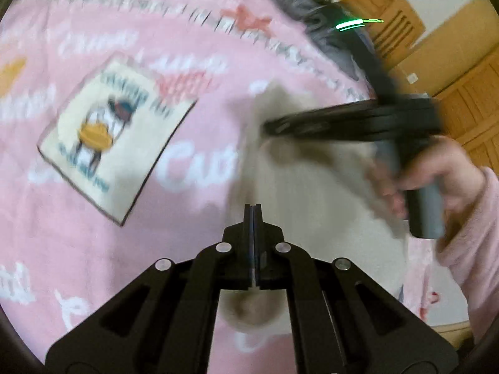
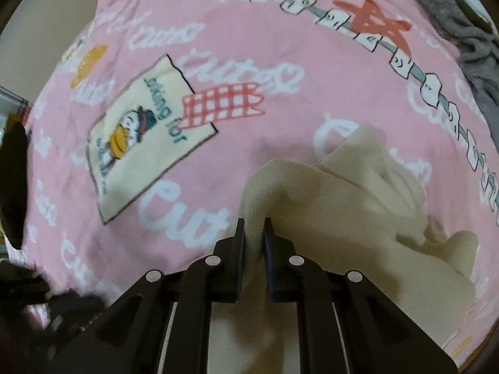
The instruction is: Fold large clothes
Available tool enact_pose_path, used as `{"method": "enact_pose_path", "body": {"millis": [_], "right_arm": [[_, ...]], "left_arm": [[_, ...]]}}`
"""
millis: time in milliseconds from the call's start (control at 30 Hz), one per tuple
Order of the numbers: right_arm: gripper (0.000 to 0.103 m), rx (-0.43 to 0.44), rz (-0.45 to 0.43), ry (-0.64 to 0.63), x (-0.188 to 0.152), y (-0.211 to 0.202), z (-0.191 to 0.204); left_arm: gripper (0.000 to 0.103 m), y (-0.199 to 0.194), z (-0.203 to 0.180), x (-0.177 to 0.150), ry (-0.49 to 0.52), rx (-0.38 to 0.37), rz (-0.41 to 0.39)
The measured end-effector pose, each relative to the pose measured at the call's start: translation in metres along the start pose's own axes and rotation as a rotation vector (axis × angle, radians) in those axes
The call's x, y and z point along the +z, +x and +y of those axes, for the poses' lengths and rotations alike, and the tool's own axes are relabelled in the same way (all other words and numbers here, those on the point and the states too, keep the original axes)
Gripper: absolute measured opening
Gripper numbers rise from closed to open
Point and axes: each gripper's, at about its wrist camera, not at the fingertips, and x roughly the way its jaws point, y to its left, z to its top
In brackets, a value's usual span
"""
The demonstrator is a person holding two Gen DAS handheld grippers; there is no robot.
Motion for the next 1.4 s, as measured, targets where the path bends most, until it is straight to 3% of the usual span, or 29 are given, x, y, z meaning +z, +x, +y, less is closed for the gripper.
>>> {"method": "enact_pose_path", "body": {"millis": [67,133,167,233,333,467,567,733,800,900,933,1000,1133,1167,1267,1400], "right_arm": [[0.011,-0.012,0.016,0.0,0.004,0.007,0.001],[0.011,-0.005,0.027,0.009,0.005,0.012,0.0],[0.011,0.002,0.03,0.007,0.005,0.012,-0.001],[0.011,0.027,0.032,0.017,0.005,0.01,-0.006],[0.012,0.087,0.034,0.03,0.003,0.002,-0.014],[0.014,0.21,0.013,0.096,-0.006,-0.022,-0.03],[0.014,0.296,-0.071,0.148,-0.018,-0.058,-0.044],[0.021,0.367,-0.376,0.21,-0.083,-0.144,-0.077],[0.021,0.326,-0.407,0.241,-0.121,-0.152,-0.09],[0.021,0.206,-0.353,0.26,-0.149,-0.123,-0.106],[0.021,0.198,-0.323,0.279,-0.15,-0.107,-0.11],[0.004,0.184,-0.275,0.335,-0.149,-0.073,-0.128],[0.001,0.057,-0.215,0.311,-0.135,-0.025,-0.13],[0.001,0.054,-0.225,0.309,-0.133,-0.016,-0.131],[0.001,0.08,-0.252,0.369,-0.134,-0.016,-0.135],[0.008,0.083,-0.387,0.378,-0.164,-0.05,-0.12]], "left_arm": [[0.002,-0.012,-0.022,-0.003,0.033,-0.025,-0.067],[0.002,0.007,-0.039,-0.011,0.007,-0.13,0.026],[0.002,0.019,-0.041,-0.017,-0.014,-0.144,0.069],[0.002,0.051,-0.038,-0.034,-0.055,-0.082,0.136],[0.002,0.073,-0.021,-0.054,-0.16,-0.087,0.144],[0.002,0.073,-0.026,-0.064,-0.103,-0.028,0.082],[0.003,0.076,-0.022,-0.063,-0.109,-0.022,0.073],[0.003,0.074,-0.019,-0.068,-0.084,0.005,0.053],[0.003,0.075,-0.022,-0.068,-0.094,0.009,0.049],[0.003,0.076,-0.032,-0.075,-0.101,0.02,0.051],[0.003,0.08,-0.034,-0.072,-0.097,0.025,0.055],[0.003,0.081,-0.036,-0.071,-0.089,0.031,0.067],[0.003,0.104,-0.04,-0.054,-0.014,0.119,0.074],[0.003,0.118,-0.031,-0.043,-0.039,0.141,0.082],[0.003,0.128,-0.01,-0.023,-0.182,0.06,0.161],[0.003,0.112,-0.018,-0.027,-0.144,0.036,0.189]]}}
